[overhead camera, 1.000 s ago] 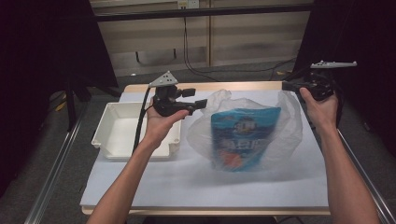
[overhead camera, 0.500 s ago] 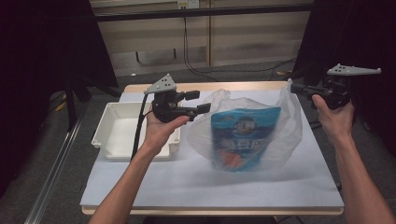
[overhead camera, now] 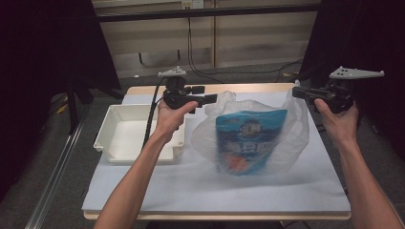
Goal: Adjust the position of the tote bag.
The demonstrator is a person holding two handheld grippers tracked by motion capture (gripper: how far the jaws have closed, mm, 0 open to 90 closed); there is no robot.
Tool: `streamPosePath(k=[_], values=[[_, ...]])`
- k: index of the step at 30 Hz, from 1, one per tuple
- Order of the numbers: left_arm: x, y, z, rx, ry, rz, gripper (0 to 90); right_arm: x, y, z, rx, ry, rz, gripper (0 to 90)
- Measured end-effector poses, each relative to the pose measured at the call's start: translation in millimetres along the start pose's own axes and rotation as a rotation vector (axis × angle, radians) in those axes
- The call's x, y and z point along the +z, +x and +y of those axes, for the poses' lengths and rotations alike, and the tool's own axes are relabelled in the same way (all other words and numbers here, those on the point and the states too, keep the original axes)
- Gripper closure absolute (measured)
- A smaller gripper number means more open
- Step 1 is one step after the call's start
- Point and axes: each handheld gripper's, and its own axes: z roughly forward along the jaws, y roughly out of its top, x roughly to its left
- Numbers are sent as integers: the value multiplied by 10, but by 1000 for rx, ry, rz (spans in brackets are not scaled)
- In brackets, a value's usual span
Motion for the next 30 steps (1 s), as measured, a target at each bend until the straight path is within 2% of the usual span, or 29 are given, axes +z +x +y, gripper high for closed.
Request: streamPosePath(k=[2,3,4,5,6,7,8,9,11,13,15,21,24,27,28,30], values=[[60,-51,1,34,43,5,452,-3,6,6,-1,-5,0,833],[84,-59,-5,40,65,-27,566,-11,9,9,-3,-10,2,830],[92,-78,-16,54,72,-31,685,-22,12,11,-3,-12,2,824],[93,-86,-23,67,76,-52,806,-35,16,12,-4,-14,2,820],[89,-105,-25,80,77,-56,890,-50,19,14,-6,-12,2,820],[73,-124,-18,92,76,-46,900,-60,19,16,-11,-13,1,816],[52,-143,-8,91,65,-53,900,-71,23,18,-10,-12,1,813],[18,-165,9,104,51,-38,900,-80,22,21,-7,-16,0,811],[-67,-196,61,98,-1,-48,900,-101,13,34,-8,-20,-4,793],[-175,-256,126,109,-53,-45,900,-102,15,39,-7,-16,0,784],[-273,-325,196,136,-87,-65,900,-96,26,51,-9,-17,2,761],[-489,-604,299,218,-135,-102,900,-83,63,94,-10,-29,-6,646],[-579,-726,283,238,-158,-122,900,-87,84,96,-8,-24,-12,600],[-669,-837,235,267,-176,-136,900,-111,113,90,-9,-39,-14,553],[-703,-880,213,274,-188,-153,900,-123,137,95,-8,-49,-14,534],[-752,-937,189,289,-198,-150,900,-145,178,113,-20,-53,-13,512]])
